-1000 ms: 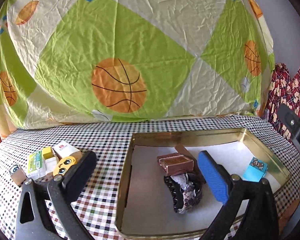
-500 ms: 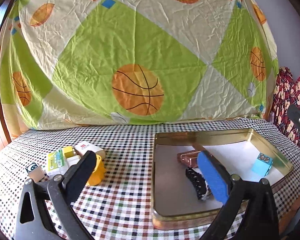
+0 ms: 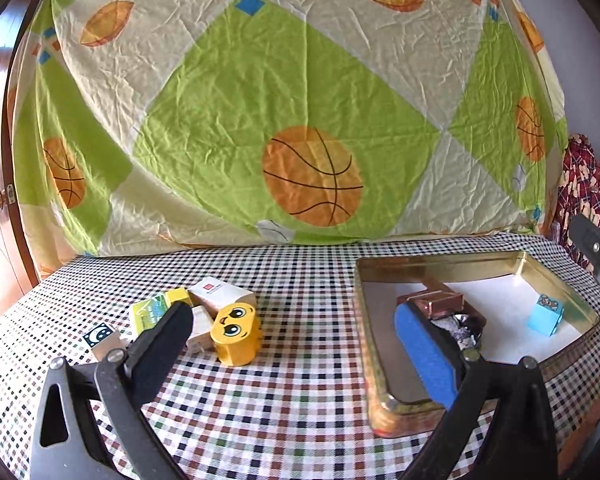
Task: Organize rigid objects
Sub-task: 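Move the left tool to the moon-print cube and grasp it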
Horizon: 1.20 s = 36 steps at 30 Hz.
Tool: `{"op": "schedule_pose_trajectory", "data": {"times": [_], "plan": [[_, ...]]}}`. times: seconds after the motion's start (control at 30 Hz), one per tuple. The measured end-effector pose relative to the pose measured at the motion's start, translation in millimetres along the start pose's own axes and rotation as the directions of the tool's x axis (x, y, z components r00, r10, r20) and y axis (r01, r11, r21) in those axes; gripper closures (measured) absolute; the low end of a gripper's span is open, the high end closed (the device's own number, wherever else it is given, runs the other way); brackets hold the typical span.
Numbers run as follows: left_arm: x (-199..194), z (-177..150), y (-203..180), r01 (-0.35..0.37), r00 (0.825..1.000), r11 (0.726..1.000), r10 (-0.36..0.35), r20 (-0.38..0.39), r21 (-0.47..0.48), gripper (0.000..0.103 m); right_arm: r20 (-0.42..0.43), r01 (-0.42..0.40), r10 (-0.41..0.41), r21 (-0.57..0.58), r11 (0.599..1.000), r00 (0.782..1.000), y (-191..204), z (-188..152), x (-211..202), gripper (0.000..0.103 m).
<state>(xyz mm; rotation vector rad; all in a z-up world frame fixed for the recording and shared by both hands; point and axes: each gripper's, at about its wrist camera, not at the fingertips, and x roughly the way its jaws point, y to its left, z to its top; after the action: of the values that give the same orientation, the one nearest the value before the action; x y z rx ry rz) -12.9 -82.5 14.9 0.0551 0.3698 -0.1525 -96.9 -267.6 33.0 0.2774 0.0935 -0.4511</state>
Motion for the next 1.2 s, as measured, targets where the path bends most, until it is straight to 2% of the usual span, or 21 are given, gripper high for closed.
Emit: {"op": "schedule_pose_trajectory", "data": {"times": [0.27,0.4,0.7,0.87,1.03,1.2], "plan": [[2,-1,25,-0.026,1.0,1.0,0.026,-0.007,-0.001,0.001,-0.035,-0.077,0.075,-0.073,0.994,0.997,43,-12,-2,0.014],[5,-1,43,-0.046,0.999,0.999,0.045,-0.017,-0.008,0.001,-0.061,-0.091,0.086,-0.078,0.993,0.994,61,-17,1,0.014],[14,-3,95,-0.1,0.994,0.994,0.098,-0.049,-0.039,0.001,-0.099,-0.157,0.146,-0.113,0.981,0.984,99,-30,0,0.014],[21,-4,128,-0.142,0.988,0.99,0.14,-0.071,-0.023,0.001,-0.147,-0.202,0.185,-0.114,0.973,0.972,120,-38,5,0.014],[35,-7,170,-0.158,0.977,0.986,0.146,-0.154,-0.063,0.001,-0.193,-0.236,0.21,-0.124,0.964,0.958,142,-46,9,0.014],[55,-14,203,-0.155,0.955,0.982,0.121,-0.272,-0.107,0.001,-0.254,-0.255,0.209,-0.163,0.953,0.944,164,-54,19,0.014]]}}
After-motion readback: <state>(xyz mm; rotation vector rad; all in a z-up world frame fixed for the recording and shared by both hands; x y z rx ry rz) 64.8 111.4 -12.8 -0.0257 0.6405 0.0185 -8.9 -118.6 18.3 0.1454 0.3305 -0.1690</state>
